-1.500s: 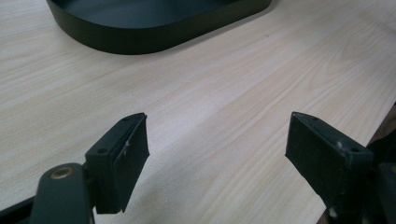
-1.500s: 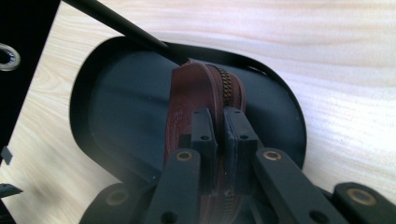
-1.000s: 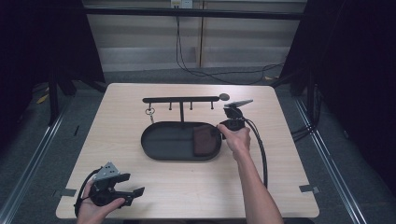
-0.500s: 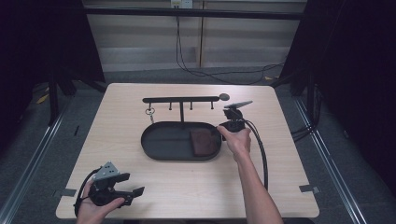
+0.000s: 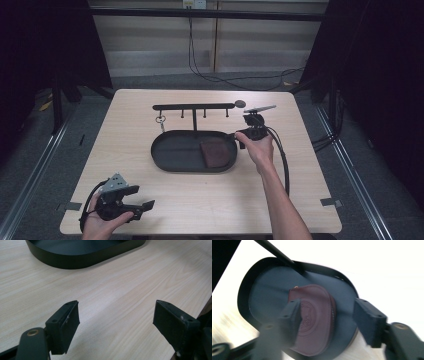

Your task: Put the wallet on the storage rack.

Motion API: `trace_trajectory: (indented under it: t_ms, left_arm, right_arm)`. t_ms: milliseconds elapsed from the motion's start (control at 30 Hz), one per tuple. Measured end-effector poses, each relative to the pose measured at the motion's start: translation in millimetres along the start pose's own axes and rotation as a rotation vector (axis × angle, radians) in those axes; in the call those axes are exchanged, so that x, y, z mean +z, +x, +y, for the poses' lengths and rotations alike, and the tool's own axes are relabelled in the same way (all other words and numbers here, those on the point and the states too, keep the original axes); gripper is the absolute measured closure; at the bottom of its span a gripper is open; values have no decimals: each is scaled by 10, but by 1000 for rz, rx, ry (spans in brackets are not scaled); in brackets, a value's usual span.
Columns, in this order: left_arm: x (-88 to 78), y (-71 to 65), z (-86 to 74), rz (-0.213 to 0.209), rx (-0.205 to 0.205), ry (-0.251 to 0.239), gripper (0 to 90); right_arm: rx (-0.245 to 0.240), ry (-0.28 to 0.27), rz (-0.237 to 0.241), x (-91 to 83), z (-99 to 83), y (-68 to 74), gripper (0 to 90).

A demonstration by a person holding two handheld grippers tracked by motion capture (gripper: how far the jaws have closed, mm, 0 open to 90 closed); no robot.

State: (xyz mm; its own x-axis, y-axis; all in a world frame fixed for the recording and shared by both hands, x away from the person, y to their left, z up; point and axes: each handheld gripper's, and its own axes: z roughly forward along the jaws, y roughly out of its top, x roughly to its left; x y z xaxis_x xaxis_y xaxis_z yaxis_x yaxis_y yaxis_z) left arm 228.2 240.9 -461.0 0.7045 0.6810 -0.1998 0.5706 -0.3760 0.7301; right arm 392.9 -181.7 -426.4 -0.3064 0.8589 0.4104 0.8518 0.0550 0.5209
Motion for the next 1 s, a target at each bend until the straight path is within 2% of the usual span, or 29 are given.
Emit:
trace_trajectory:
  t_ms: [33,100,167,233,267,300,400,600,667,800,1000]
  left_arm:
    - [-5,5,-2,3,-7,-6,208]
    - [-7,17,-4,3,-16,-8,209]
    - [-9,21,-4,4,-18,-6,209]
    - [-8,26,-5,0,-26,-10,207]
    - [-8,26,-5,0,-26,-10,202]
    - [-10,30,-5,-3,-25,-9,198]
    - [-7,31,-7,-5,-34,-11,192]
    - [-9,38,-7,-14,-34,-8,178]
    - [-7,36,-7,-17,-37,-11,176]
    - [-9,42,-10,-21,-35,-12,172]
    - [-7,47,-11,-23,-36,-11,170]
  right_arm:
    - [-7,-5,-6,-39,-12,-15,291]
    - [-35,-21,5,-79,-32,-26,289]
    - [-44,-36,13,-126,-55,-31,234]
    - [-54,-61,13,-181,-89,-38,224]
    - [-54,-61,13,-181,-89,-38,224]
    - [-51,-71,18,-225,-130,-50,177]
    - [-63,-76,9,-278,-192,-74,152]
    - [-91,-105,23,-382,-286,-99,149]
    - [-92,-103,-18,-441,-351,-144,147]
    - [-105,-133,-2,-550,-444,-169,146]
    - [-109,-146,-19,-664,-587,-197,177]
